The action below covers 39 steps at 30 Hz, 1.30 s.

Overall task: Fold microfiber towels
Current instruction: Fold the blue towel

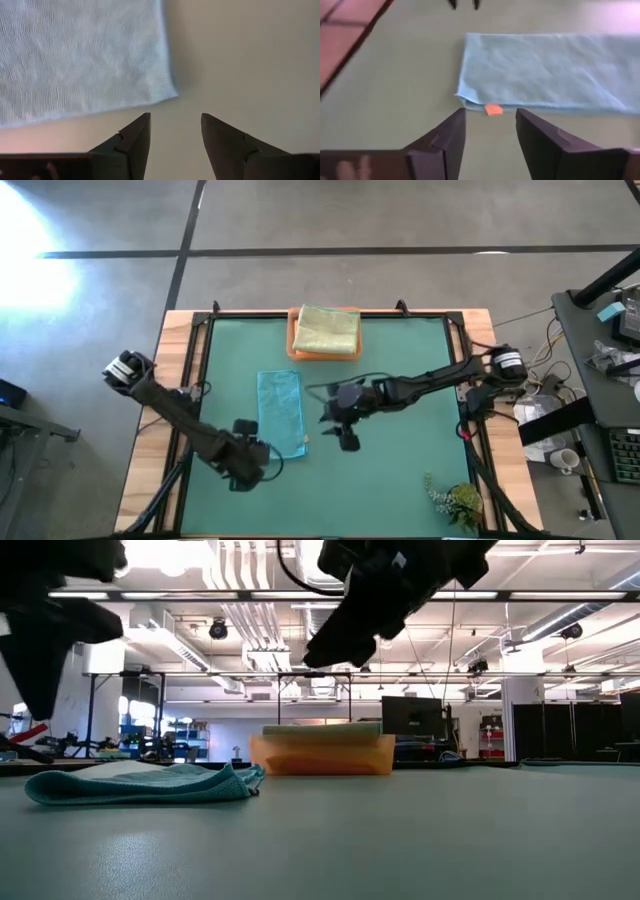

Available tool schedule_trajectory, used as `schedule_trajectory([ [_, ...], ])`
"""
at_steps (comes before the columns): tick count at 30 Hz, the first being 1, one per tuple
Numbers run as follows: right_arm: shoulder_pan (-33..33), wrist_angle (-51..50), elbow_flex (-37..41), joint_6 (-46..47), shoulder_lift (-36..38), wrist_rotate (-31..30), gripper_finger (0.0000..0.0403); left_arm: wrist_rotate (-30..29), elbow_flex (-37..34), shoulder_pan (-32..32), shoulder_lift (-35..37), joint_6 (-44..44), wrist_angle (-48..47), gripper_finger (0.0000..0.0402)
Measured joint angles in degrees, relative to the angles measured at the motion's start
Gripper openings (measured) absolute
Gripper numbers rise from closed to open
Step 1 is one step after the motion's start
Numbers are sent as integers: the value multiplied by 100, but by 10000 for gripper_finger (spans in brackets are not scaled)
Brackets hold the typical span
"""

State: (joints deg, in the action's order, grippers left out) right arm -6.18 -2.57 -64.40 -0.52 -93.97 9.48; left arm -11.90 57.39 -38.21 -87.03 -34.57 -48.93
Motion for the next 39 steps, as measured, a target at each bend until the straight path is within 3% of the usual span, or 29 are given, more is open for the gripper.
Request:
schedule_trajectory([
  [4, -137, 370, -116, -752, -442, -1, 168, -320, 0, -256, -108, -120, 92, 160],
  [13, -183, 460, -672, -1063, -1329, 4, 169, -459, -353, -302, -514, -267, 1019, 160],
  [23, -183, 451, -1420, -998, -2262, 1063, 162, -838, -361, -302, -1038, -269, 1096, 160],
  [39, -192, 32, -1895, -1034, -2851, 451, 149, -1226, -417, -268, -1275, -296, 1154, 151],
])
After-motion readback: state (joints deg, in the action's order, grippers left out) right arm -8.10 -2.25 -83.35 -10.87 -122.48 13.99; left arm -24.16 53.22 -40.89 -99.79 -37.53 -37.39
